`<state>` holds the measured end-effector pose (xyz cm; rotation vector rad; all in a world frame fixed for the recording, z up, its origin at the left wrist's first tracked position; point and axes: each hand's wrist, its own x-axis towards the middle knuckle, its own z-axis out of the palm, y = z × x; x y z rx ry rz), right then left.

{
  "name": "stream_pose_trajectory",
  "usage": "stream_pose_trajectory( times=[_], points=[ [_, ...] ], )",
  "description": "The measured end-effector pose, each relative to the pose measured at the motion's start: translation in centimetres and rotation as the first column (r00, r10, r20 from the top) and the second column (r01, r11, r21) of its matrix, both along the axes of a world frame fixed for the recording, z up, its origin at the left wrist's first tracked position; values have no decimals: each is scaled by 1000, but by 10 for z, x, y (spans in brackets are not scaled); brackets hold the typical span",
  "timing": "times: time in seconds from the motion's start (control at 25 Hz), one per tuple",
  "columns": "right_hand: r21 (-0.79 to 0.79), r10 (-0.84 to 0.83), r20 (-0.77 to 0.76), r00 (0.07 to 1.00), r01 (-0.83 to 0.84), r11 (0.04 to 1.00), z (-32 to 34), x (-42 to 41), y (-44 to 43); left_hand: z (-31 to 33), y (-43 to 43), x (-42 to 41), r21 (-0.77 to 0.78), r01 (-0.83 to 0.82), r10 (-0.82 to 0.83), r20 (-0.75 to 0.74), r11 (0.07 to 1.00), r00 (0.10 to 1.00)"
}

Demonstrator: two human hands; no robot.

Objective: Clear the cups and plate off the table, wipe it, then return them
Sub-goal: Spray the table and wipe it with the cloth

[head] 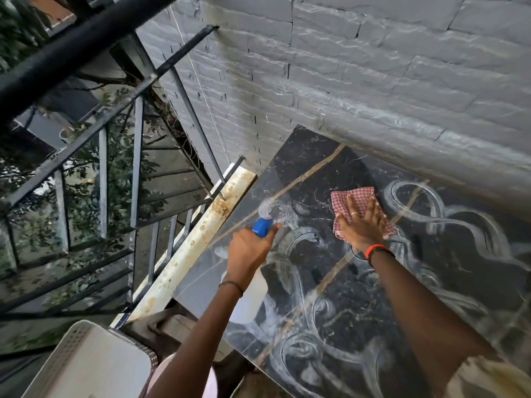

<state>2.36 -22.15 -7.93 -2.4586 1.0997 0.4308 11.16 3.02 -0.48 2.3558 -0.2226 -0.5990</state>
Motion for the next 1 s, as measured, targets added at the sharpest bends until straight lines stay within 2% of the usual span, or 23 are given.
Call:
stream_pose_trajectory(
  times=[0.12,0.28,0.36,0.56,0.72,0.84,1.0],
  points=[
    [3,18,-11,1000,-18,1000,1,-1,0,0,4,-32,67,9,-10,14,998,1000],
    [4,38,-26,999,-38,999,0,-1,1,2,21,-51,320,-19,-49,203,947,978],
    [5,44,-30,999,-43,999,-1,-2,0,5,31,-50,270,-63,0,228,961,974],
    [-25,55,-53,997,-57,998,-7,-2,-4,8,47,-37,5,-128,127,84,992,988],
    [-38,54,-58,997,-56,998,-12,-1,-4,6,57,-33,36,-152,149,82,988,985],
    [-36,51,-58,997,-53,998,-14,5,-2,4,62,-29,-5,-161,161,36,987,986],
    [-39,151,-44,988,-153,987,-11,45,27,2,69,-24,-8,-176,176,63,984,982]
  ],
)
